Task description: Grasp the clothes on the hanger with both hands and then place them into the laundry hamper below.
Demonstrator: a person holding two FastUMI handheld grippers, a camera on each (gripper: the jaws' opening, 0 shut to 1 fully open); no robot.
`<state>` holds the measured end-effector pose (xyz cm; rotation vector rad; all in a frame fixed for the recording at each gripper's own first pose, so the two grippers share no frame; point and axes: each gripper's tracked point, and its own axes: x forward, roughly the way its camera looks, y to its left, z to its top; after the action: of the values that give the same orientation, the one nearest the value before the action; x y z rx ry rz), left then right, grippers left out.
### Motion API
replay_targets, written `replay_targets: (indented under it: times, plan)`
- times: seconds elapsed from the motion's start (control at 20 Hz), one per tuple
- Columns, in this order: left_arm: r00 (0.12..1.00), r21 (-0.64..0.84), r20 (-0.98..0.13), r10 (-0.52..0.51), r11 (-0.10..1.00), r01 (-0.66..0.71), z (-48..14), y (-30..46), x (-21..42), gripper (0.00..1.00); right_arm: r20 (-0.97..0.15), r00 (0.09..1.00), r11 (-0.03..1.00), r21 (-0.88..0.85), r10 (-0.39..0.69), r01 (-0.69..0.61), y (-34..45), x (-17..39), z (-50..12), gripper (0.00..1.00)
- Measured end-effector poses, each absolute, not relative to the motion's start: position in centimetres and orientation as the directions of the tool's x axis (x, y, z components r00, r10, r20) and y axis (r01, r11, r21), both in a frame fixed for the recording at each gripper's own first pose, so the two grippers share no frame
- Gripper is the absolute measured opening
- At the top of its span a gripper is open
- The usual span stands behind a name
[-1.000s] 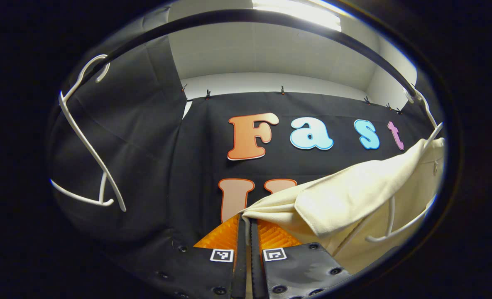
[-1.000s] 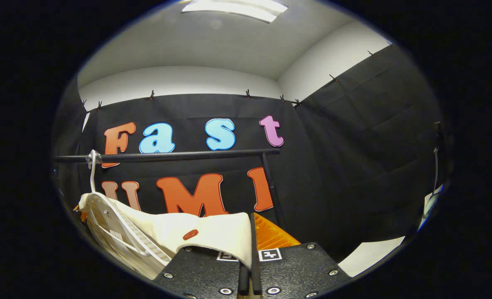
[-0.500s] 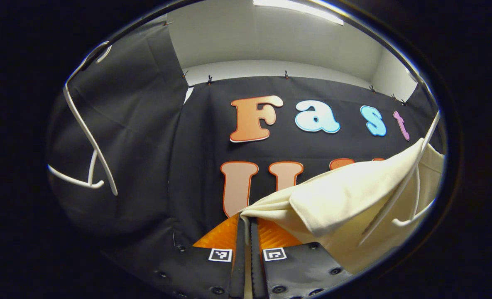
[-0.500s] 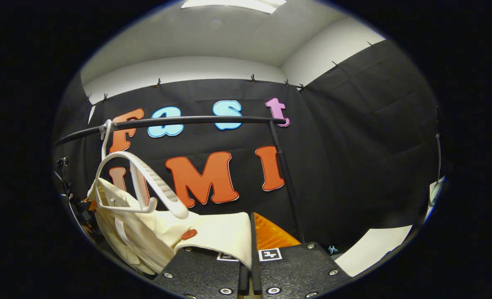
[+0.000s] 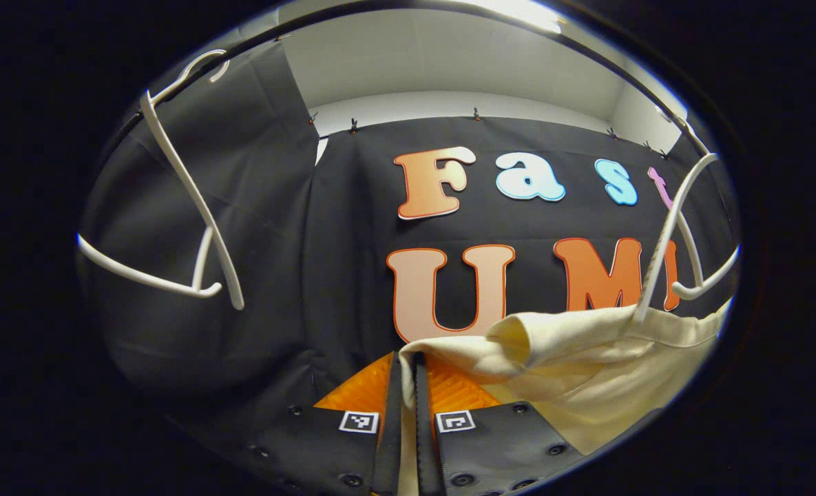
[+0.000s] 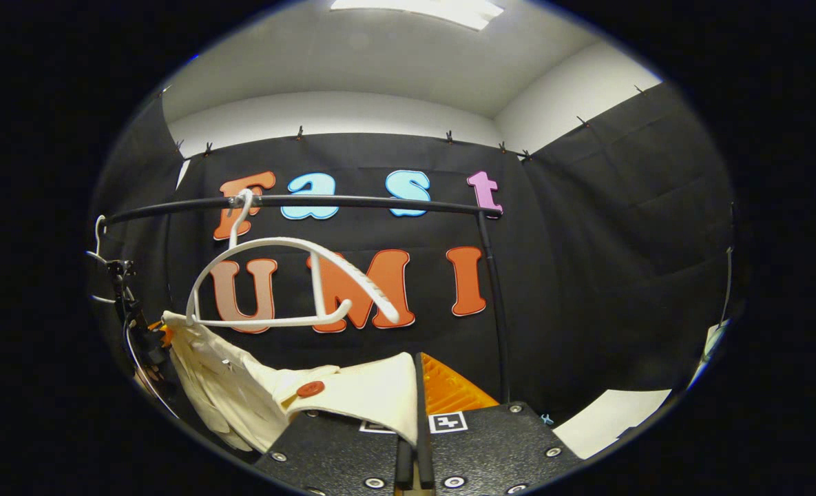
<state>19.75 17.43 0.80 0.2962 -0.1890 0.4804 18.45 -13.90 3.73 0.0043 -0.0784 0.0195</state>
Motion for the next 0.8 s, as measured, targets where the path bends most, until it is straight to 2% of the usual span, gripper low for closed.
replay_targets:
  times: [0.3, 0.5, 0.8]
  plan:
    - [0.902, 0.266, 0.228, 0.367, 0.867, -0.420, 1.1, 15.9, 13.6, 0.17, 0.006, 0.999, 0.999, 0.011, 0.048, -0.048, -12.7, 13.3, 0.7, 0.07]
    - [0.923, 0.248, 0.206, 0.325, 0.895, -0.370, 1.5, 14.3, 11.4, 0.17, -0.018, 0.996, 0.996, 0.037, 0.082, -0.081, -10.6, 11.9, -0.3, 0.07]
    - [0.978, 0.186, 0.059, 0.198, 0.961, -0.206, -2.9, 9.8, 10.2, 0.17, 0.008, 0.975, 0.975, 0.033, 0.221, -0.221, -3.4, 11.7, 1.9, 0.07]
